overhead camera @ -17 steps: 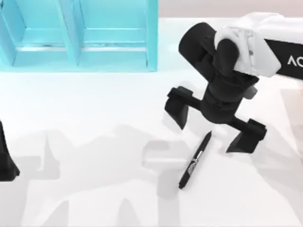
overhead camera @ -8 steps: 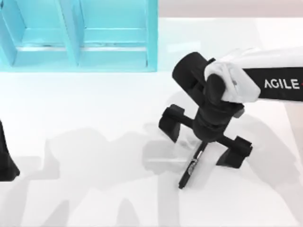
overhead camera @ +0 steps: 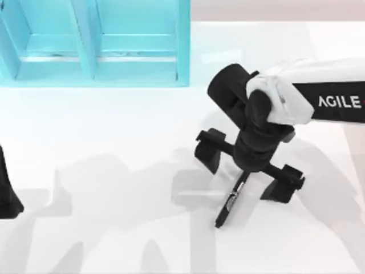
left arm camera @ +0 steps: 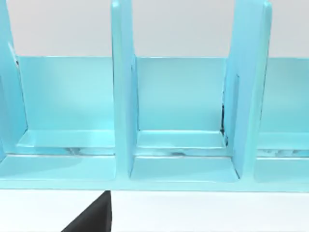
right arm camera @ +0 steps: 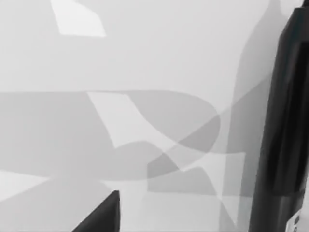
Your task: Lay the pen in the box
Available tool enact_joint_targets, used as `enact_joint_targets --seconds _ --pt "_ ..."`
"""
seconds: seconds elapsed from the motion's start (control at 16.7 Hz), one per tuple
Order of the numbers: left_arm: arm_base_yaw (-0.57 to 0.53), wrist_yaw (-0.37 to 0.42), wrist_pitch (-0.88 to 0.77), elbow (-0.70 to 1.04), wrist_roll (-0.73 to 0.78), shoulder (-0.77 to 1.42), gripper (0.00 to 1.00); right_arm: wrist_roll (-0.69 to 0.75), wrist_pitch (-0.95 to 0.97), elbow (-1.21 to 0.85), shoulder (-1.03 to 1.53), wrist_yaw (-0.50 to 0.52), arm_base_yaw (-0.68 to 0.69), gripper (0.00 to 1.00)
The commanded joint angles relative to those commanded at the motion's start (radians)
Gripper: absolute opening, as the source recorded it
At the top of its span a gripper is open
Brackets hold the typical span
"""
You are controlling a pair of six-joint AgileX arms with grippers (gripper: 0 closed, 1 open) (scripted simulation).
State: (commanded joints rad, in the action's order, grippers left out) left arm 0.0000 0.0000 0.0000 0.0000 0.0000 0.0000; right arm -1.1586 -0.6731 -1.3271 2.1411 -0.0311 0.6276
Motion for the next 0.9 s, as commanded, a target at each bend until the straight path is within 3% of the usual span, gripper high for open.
enact_joint_targets --seconds 0.54,0.9 --pt "0.0 0.0 0.0 0.0 0.0 0.0 1.0 0.0 0.0 0.0 0.0 0.0 0.0 0.02" --pt "0.0 0.0 0.0 0.0 0.0 0.0 1.0 0.0 0.0 0.0 0.0 0.0 0.0 0.0"
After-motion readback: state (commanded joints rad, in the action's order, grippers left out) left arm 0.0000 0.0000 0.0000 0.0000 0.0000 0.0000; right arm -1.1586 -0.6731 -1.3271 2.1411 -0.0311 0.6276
